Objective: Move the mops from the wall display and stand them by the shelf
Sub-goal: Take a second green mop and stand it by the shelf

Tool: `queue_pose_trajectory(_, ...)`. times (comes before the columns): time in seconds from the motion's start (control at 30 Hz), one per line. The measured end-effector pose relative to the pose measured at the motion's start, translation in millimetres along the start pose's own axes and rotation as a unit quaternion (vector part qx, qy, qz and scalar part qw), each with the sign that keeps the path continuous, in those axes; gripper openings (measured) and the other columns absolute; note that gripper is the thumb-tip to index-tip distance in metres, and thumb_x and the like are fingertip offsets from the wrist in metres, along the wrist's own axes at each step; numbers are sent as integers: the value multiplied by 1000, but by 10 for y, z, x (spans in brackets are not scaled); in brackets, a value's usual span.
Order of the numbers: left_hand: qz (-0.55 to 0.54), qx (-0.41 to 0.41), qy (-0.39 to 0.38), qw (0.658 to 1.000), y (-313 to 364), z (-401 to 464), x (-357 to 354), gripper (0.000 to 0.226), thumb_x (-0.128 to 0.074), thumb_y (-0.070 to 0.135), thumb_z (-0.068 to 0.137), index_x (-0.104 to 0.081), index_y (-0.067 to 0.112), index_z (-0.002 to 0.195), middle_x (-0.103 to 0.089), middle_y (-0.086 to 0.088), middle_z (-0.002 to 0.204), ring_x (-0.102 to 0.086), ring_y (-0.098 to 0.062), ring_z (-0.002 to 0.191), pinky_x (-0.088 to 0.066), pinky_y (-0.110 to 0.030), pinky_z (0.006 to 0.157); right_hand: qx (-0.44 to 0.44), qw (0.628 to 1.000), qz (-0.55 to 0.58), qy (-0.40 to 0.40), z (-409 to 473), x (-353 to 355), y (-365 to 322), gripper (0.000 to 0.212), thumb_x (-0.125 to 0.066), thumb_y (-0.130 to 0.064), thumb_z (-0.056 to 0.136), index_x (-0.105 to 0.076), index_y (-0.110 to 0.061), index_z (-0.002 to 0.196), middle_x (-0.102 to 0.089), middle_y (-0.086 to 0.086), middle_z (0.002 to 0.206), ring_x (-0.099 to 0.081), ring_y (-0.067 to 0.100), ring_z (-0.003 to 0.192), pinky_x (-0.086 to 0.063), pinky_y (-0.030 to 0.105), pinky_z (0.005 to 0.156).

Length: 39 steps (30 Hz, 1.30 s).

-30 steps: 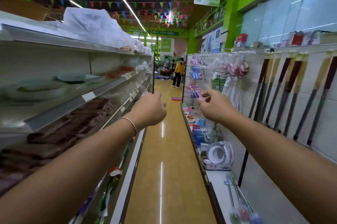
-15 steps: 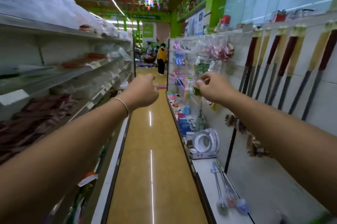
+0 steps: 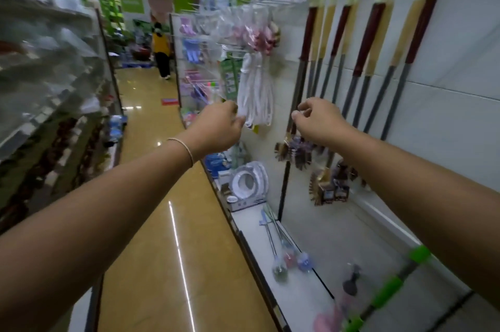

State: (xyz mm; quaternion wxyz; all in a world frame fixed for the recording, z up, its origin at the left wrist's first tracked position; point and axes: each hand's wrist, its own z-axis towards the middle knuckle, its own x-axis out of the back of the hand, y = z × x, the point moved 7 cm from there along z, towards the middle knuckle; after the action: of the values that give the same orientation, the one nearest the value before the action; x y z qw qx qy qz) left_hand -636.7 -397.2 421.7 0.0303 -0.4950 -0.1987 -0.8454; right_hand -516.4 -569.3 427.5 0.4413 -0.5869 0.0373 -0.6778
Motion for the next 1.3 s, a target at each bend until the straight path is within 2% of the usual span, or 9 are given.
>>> queue_pose_trajectory(0.23,-75,-99,-67,990,343,716,-775,45,-47,32,98,-51,3,132,-57,-20,130,-54,-35,118,-43,-39,97,-117,992,-32,46,120,113,774,41,-49,-32,98,-54,-9,131,-59,11,128,-58,28,113,-50,45,98)
queue_pose_trajectory(0.4,-142,-190,-116,964,793,1010,-1317,29,-50,28,96,-58,4,110,-65,-17,103,-60,-37,99,-45,-36,78,-225,966,-58,116,-92,273,1315,31,-52,-28,97,-62,-7,117,-68,13,110,-62,30,100,-50,35,88)
queue_pose_trajectory(0.53,-170,-264,-155,937,1215,905,-1814,15,-51,27,94,-48,14,88,-55,-6,84,-57,-31,86,-37,-31,67,-312,935,-70,155,-521,254,1887,34,-57,-29,94,-63,-8,120,-68,11,113,-61,30,110,-43,28,92)
queue_pose_trajectory(0.67,-207,-307,-213,904,1630,627,-2298,20,-52,21,91,-61,6,102,-66,-16,100,-61,-34,93,-50,-40,80,-392,903,-63,166,-987,240,2439,37,-57,-30,95,-62,-8,124,-67,12,120,-59,29,115,-42,27,95)
queue_pose_trajectory(0.83,-218,-328,-249,885,2018,346,-2811,36,-51,20,93,-56,7,127,-61,-15,123,-57,-31,112,-43,-35,97,-452,873,-48,174,-1391,266,3038,38,-54,-29,96,-60,-8,127,-65,15,123,-60,32,113,-47,31,92)
queue_pose_trajectory(0.93,-210,-323,-267,883,2192,222,-3145,38,-51,20,93,-54,9,130,-60,-14,126,-57,-30,114,-45,-36,98,-459,872,-36,166,-1496,173,3409,33,-56,-23,95,-61,-6,122,-68,19,114,-63,36,105,-51,42,92)
queue_pose_trajectory(1.03,-200,-317,-282,883,2368,107,-3464,39,-50,17,94,-52,7,132,-57,-16,128,-54,-31,117,-40,-33,100,-466,874,-14,137,-1528,-28,3810,35,-55,-22,93,-60,-9,126,-67,19,116,-63,37,105,-53,43,90)
queue_pose_trajectory(1.17,-186,-303,-286,890,2553,16,-3821,41,-48,15,95,-48,8,135,-53,-14,133,-49,-29,123,-35,-31,101,-458,884,-42,83,-1461,-259,4256,46,-53,-30,93,-52,-16,138,-56,18,133,-54,37,120,-48,41,100)
queue_pose_trajectory(1.3,-173,-292,-281,898,2695,34,-4134,40,-48,15,95,-49,9,134,-53,-11,134,-49,-27,123,-36,-31,101,-451,888,-78,44,-1367,-364,4624,49,-48,-33,97,-42,-19,143,-49,19,135,-42,39,129,-37,39,106)
